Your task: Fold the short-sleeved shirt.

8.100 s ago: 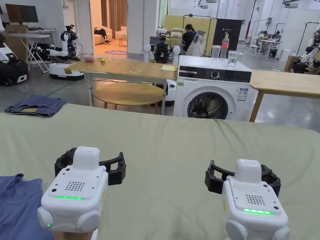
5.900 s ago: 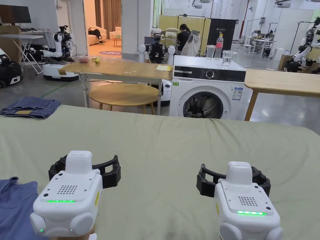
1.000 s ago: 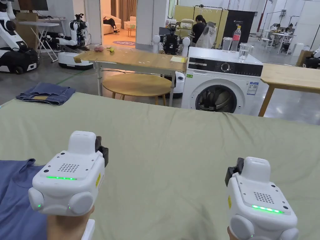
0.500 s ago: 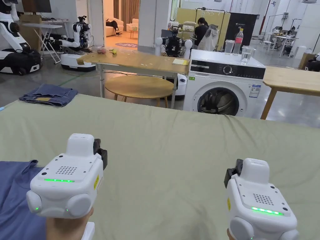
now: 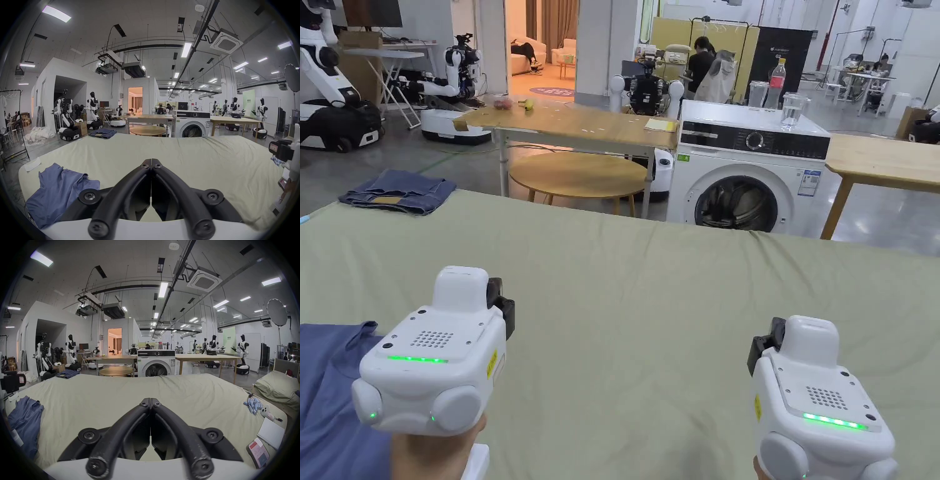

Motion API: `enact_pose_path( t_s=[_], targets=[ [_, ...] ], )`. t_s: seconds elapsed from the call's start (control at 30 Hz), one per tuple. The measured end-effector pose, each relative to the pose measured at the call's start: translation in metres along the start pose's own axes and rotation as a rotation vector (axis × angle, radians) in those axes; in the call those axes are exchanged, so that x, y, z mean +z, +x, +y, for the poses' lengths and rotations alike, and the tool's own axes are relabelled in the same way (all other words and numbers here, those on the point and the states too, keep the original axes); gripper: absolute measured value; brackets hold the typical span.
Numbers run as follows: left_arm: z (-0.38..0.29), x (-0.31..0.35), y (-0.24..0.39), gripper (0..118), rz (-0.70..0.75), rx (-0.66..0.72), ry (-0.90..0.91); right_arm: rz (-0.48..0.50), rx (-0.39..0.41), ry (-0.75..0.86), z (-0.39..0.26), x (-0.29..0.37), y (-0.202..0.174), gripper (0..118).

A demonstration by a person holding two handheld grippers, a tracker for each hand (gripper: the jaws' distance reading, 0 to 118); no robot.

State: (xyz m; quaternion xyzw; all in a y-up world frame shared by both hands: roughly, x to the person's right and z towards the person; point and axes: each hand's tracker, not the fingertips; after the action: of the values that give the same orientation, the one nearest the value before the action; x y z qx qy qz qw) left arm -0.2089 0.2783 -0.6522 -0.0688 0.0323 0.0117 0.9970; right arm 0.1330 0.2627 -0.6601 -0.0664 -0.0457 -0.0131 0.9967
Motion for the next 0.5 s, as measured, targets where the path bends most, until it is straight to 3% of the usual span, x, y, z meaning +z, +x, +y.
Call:
enact_pose_path(
  t_s=[0.23,0.5],
  targets=[
    [0.001,0.012,-0.025,0,0.055,0.002,-0.001,0.052,-0.012,-0.012,0.004,-0.005,-0.024,0],
    [0.005,0.041,-0.101,0,0.185,0.057,-0.087,0.202,0.011,-0.018,0.006,-0.008,-0.092,0]
  ],
)
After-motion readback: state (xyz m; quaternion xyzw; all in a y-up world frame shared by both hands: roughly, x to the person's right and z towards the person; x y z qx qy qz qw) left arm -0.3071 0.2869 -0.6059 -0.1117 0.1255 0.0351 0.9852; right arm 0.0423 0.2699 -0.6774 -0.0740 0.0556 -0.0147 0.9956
